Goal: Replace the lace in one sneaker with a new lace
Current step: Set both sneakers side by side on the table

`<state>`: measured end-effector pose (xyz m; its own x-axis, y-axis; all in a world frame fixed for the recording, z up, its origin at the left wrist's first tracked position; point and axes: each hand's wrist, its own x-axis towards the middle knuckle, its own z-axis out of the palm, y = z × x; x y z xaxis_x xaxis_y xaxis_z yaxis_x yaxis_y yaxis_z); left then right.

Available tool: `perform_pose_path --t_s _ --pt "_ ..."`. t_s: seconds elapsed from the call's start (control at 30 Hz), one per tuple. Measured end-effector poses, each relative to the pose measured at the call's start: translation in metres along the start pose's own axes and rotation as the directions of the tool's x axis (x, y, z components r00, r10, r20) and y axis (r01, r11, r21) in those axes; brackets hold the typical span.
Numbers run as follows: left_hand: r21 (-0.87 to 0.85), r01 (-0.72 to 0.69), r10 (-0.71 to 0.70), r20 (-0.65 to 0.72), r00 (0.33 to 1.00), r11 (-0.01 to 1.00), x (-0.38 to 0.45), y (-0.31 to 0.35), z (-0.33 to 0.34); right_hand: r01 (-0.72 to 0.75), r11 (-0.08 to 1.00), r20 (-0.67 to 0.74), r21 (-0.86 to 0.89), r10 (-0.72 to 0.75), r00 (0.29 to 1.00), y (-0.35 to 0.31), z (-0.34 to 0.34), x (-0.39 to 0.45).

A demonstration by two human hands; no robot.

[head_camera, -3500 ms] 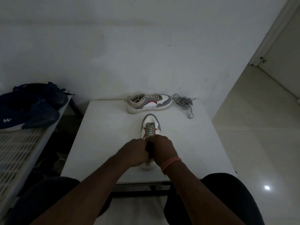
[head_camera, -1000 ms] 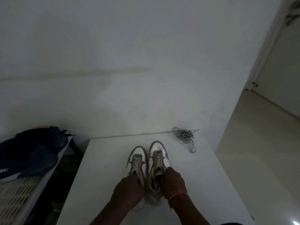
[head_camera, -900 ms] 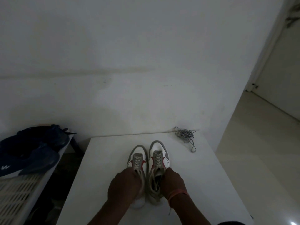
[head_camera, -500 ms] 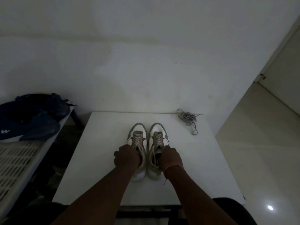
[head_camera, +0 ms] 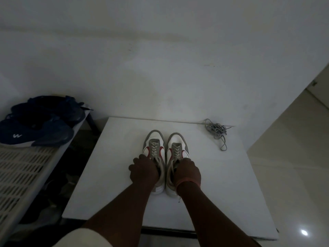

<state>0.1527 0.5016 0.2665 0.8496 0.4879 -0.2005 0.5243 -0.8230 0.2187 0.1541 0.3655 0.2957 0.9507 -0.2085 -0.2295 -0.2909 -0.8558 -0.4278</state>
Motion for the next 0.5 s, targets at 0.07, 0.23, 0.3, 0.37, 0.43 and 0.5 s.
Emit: perform_pose_path --t_s 0.07,0.23,0.3,0.37,0.43,0.5 --pt "0.052 -0.024 0.025 -0.024 0.999 0.998 0.007 0.003 0.003 0.004 1.000 -0.010 -0.030 -0.004 1.000 -0.002 0.003 0.008" --pt "0.117 -0.107 0.119 -0.101 0.988 0.987 0.053 0.011 0.008 0.002 1.000 -0.039 -0.030 -0.003 0.999 -0.017 0.009 0.046" --pt "0.155 -0.145 0.153 -0.042 0.987 0.977 0.083 0.013 0.013 0.028 0.999 -0.052 -0.043 -0.030 0.998 -0.030 0.016 0.072" --pt "0.174 -0.135 0.140 -0.013 0.990 0.975 0.096 0.016 0.012 0.020 0.998 -0.050 -0.055 -0.023 0.998 -0.039 0.016 0.085" --pt "0.125 -0.124 0.121 0.029 0.992 0.984 0.098 0.017 0.012 0.018 0.997 -0.020 -0.069 -0.020 1.000 -0.044 0.018 0.089" --pt "0.068 -0.038 0.037 0.019 0.999 0.997 0.089 0.024 -0.009 0.010 0.995 0.062 -0.095 -0.004 0.998 -0.049 0.007 0.085"
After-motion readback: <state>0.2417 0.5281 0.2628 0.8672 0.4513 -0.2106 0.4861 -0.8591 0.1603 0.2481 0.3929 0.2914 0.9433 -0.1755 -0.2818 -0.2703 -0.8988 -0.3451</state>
